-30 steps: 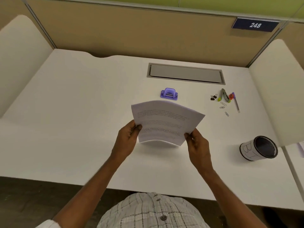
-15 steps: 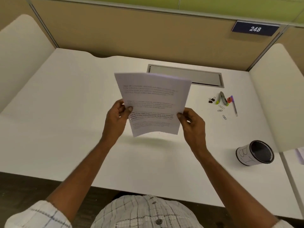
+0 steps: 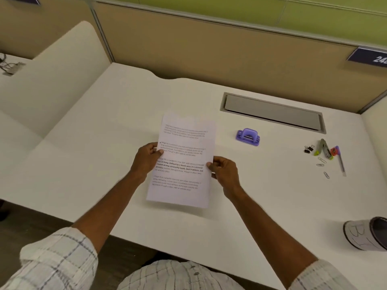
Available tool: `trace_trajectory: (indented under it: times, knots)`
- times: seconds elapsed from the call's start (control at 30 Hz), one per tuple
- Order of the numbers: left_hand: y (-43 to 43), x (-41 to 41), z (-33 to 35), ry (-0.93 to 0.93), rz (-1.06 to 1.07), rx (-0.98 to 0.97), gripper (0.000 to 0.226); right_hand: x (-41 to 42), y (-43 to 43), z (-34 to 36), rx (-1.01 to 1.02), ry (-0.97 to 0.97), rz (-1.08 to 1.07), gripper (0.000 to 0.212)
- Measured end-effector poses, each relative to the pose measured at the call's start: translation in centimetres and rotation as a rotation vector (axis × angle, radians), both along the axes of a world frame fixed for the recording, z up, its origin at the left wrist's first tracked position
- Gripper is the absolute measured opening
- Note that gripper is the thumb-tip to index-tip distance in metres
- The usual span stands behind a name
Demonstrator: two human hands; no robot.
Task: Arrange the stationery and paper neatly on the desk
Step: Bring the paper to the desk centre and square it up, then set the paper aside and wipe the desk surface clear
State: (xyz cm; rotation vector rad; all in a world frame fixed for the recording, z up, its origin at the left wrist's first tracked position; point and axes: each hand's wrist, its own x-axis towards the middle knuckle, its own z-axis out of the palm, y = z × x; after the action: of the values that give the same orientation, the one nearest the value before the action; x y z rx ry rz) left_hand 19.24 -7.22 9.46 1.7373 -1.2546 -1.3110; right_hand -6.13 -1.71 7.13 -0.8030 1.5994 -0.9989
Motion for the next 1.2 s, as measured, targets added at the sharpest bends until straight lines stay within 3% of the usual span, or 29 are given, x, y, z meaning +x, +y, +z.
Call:
trace_trajectory:
  times: [0.3, 0.5, 0.93, 1.07, 1.2]
  knots:
    - [-4.5, 8.0, -4.1, -0.014, -0.057, 0.144, 0.033, 8.5, -3.4, -3.6, 0.11, 0.212, -0.044, 0.013]
    - [-6.9, 9.8, -5.8, -0.082, -0.122, 0.14, 0.04, 10.8, -4.3, -4.9, 0.152, 0.348, -0.073, 0.027]
    - [-7.5, 10.0, -6.7, -0.289, -0.227, -0.043, 0.033, 11.5, -4.1, -5.1, 0.132, 0.435, -0.153, 0.032]
    - [-7.1, 9.8, -7.3, -0.321, -0.179, -0.066, 0.042, 11.5, -2.9, -4.6, 0.111, 0.446, -0.168, 0.03]
    - [-5.9, 9.1, -7.3, -0.485, -0.184, -0.2, 0.049, 10.1, 0.1, -3.9, 0.041, 0.517, -0.186, 0.022]
